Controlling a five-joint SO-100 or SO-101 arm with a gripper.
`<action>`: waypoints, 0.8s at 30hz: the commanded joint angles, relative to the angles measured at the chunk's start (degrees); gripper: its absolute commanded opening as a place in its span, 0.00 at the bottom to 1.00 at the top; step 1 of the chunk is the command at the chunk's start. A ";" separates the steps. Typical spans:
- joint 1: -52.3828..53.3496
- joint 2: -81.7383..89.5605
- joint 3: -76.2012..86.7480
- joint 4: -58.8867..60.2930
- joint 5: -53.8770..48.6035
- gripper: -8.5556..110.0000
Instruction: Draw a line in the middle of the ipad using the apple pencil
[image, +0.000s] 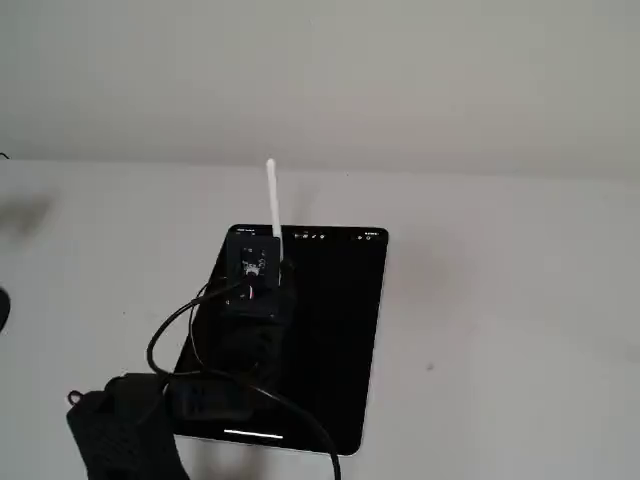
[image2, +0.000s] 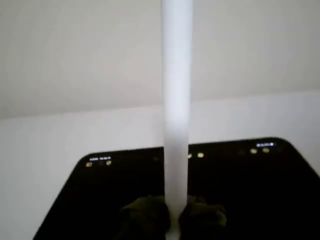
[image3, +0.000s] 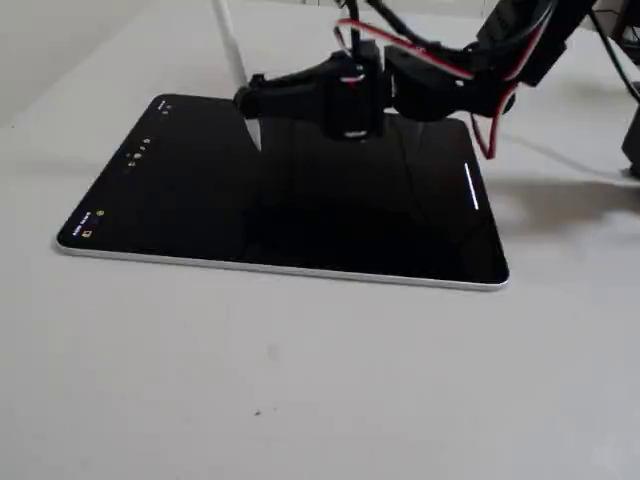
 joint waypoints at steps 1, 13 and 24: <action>-0.70 0.09 -3.69 -2.20 0.44 0.07; -0.44 -3.69 -4.75 -3.69 -0.70 0.07; -0.18 -6.06 -5.01 -5.10 -1.32 0.07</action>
